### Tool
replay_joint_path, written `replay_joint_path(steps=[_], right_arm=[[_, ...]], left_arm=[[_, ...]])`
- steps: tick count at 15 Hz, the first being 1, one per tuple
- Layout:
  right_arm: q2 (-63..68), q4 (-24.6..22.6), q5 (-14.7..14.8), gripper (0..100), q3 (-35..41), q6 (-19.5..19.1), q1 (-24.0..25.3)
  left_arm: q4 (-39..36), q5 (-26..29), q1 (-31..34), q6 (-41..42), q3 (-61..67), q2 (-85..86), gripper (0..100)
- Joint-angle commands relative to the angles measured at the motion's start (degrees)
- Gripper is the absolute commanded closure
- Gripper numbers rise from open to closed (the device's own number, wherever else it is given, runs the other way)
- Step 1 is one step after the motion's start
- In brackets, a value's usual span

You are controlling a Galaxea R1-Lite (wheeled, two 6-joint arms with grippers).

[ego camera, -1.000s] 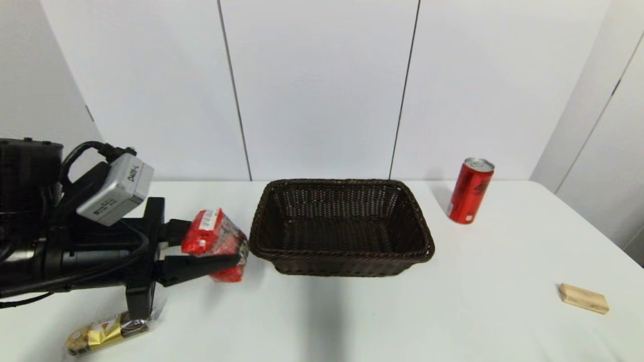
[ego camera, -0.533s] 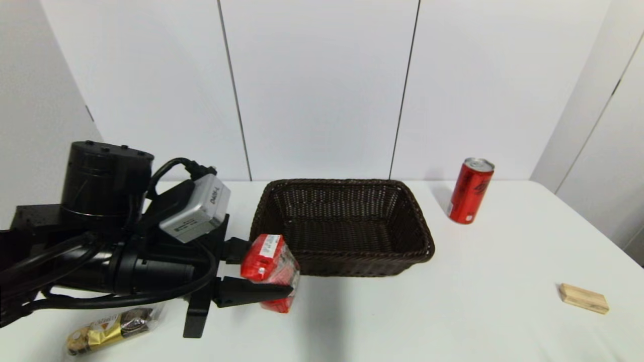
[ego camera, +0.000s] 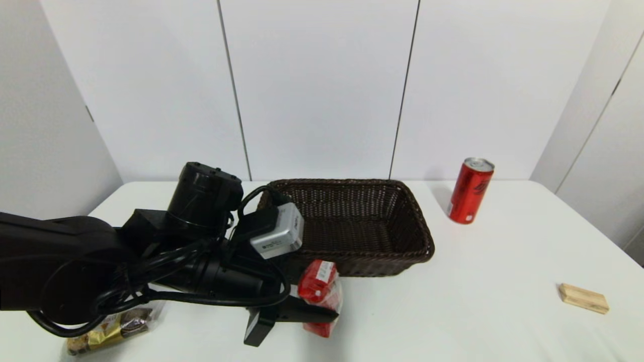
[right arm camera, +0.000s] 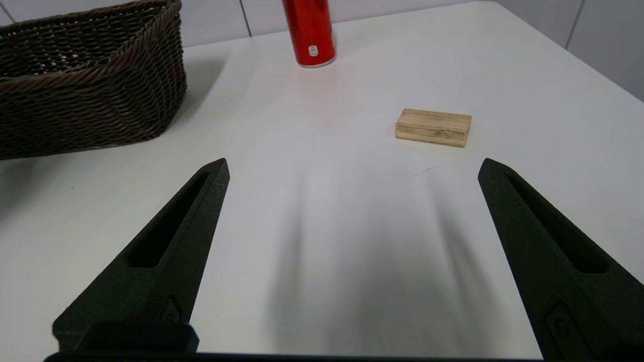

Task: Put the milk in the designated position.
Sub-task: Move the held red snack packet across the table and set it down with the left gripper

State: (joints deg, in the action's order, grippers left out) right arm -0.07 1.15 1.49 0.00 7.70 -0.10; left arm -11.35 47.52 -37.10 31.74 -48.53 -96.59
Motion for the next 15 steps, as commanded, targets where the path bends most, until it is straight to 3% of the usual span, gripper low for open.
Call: replay_joint_path(steps=[1,15], right_arm=[[0.1,0.0,0.0,0,0.0,0.0,0.0],[0.1,0.0,0.0,0,0.0,0.0,0.0]], left_arm=[[-0.1,0.1,-0.6,0.2,-0.8,-3.4,100],[-0.2,-1.9,-0.7,0.1,0.2,-8.4,100]])
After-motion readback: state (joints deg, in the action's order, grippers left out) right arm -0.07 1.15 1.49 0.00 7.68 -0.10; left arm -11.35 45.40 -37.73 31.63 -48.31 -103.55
